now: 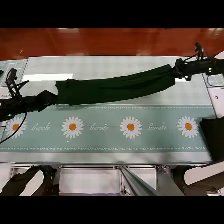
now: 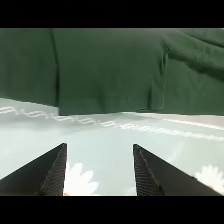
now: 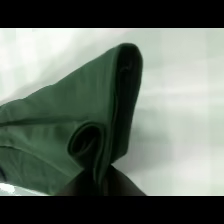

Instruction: Fold the shirts.

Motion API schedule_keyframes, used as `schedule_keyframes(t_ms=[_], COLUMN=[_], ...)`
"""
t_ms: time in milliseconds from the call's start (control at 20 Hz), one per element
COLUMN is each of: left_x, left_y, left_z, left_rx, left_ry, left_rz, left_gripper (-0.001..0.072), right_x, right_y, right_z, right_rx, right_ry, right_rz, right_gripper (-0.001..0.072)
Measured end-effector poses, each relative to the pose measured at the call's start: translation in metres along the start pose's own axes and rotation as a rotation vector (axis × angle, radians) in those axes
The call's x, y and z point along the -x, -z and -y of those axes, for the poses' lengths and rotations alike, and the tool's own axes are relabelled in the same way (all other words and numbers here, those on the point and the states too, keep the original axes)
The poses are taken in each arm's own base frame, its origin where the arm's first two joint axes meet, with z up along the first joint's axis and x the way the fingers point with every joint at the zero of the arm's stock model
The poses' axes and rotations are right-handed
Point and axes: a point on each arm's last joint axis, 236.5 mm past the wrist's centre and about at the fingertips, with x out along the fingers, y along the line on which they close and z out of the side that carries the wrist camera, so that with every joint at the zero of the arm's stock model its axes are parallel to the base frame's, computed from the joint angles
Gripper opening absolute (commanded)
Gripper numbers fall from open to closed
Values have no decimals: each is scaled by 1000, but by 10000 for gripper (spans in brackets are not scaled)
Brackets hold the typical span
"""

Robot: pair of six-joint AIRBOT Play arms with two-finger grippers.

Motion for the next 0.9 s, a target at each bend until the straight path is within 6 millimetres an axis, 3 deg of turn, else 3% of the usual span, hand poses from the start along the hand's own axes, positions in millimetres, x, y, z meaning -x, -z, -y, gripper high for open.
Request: schedule_keyframes(t_ms=[50, 100, 150, 200, 450, 650, 750, 900], left_x=[-2, -4, -6, -9, -34, -91, -127, -173], left_y=[2, 5, 8, 11, 15, 26, 48, 101], left_z=[7, 17, 28, 41, 136, 227, 269, 312], left_rx=[-11, -29, -50, -77, -279, -385, -415, -443], left_ry=[20, 46, 76, 106, 260, 369, 416, 462], left_rz=[-4, -11, -18, -24, -19, -135, -248, -448], left_gripper=[501, 423, 192, 26, 20, 20, 20, 20], right_x=[16, 33, 51, 69, 131, 158, 169, 184], right_y=[2, 4, 7, 11, 55, 97, 115, 136], right_z=[-5, -9, -14, -17, -40, -68, -84, -103], right_rx=[27, 48, 67, 82, 133, 172, 194, 222], right_ry=[24, 47, 67, 86, 124, 94, 65, 36], right_rz=[16, 39, 66, 90, 179, 240, 266, 294], right_gripper=[20, 20, 21, 20, 21, 21, 21, 21])
